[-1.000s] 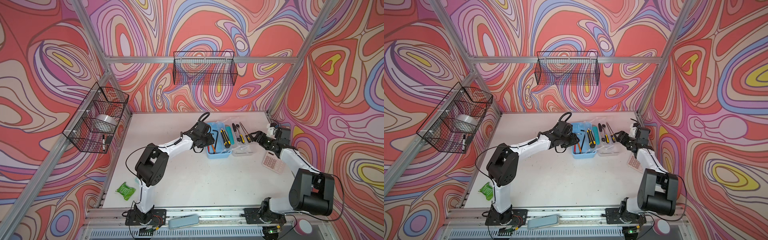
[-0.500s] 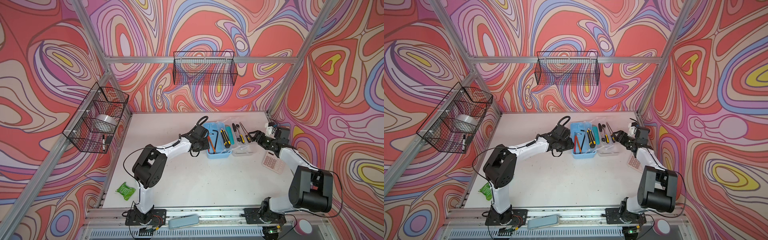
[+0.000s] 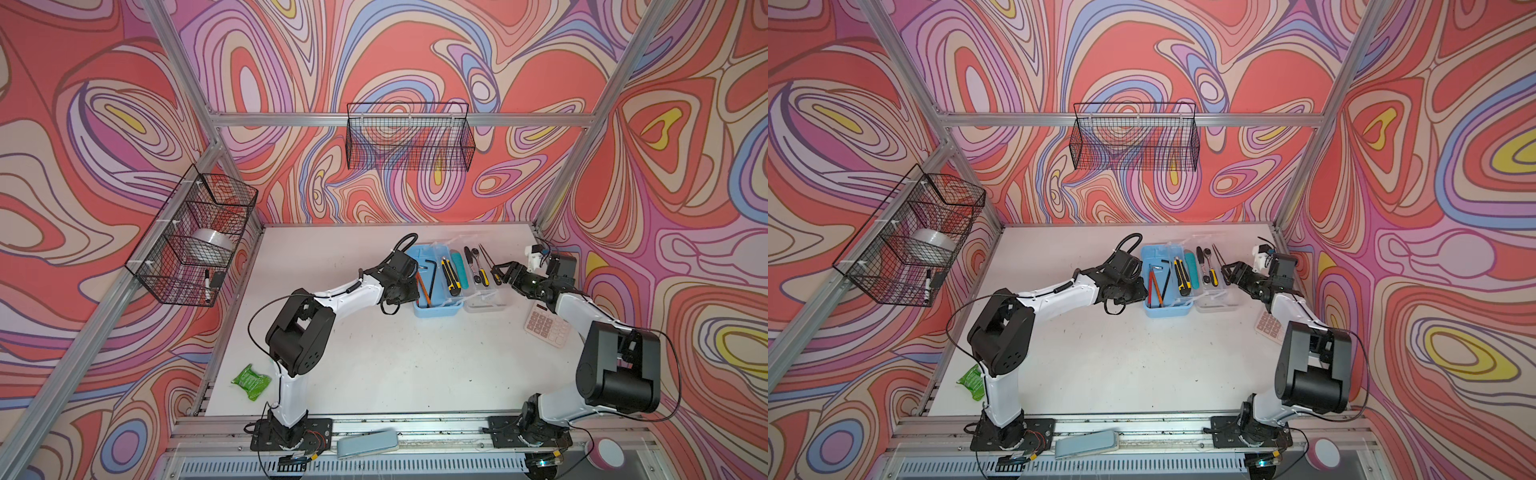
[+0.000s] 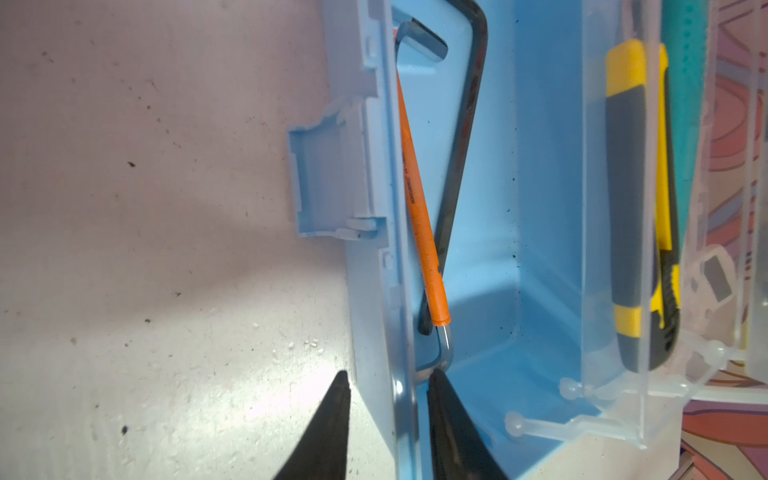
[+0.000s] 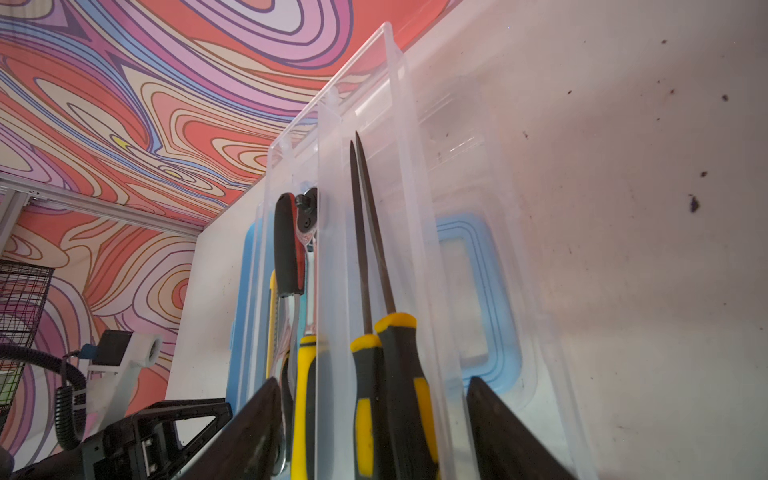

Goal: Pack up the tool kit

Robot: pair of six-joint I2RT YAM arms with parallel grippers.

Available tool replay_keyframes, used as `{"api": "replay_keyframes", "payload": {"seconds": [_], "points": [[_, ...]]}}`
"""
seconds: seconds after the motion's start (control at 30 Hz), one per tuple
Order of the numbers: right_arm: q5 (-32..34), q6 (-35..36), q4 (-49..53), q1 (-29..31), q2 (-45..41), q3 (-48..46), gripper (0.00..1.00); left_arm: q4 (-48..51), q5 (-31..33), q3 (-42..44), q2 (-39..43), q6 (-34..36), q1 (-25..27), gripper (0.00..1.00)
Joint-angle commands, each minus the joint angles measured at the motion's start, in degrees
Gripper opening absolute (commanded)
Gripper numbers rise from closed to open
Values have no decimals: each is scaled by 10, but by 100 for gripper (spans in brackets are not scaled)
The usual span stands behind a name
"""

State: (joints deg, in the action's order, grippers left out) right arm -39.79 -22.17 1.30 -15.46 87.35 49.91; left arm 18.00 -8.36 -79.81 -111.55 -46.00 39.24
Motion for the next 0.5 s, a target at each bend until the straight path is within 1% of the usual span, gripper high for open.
{"api": "replay_keyframes", "payload": {"seconds": [0.0,0.07,0.2,0.47], "points": [[-29,4,-13,-2,-26,-3,70,0,-9,-11,-18,10,12,29],[-41,4,-14,0,-27,-6,68,-2,-9,-13,-21,11,18,28],[-43,9,-10,11,-36,-11,67,0,-6,-14,-20,11,29,27],[-19,27,15,52,-53,-6,66,-4,-4,-12,-16,9,51,26]]}}
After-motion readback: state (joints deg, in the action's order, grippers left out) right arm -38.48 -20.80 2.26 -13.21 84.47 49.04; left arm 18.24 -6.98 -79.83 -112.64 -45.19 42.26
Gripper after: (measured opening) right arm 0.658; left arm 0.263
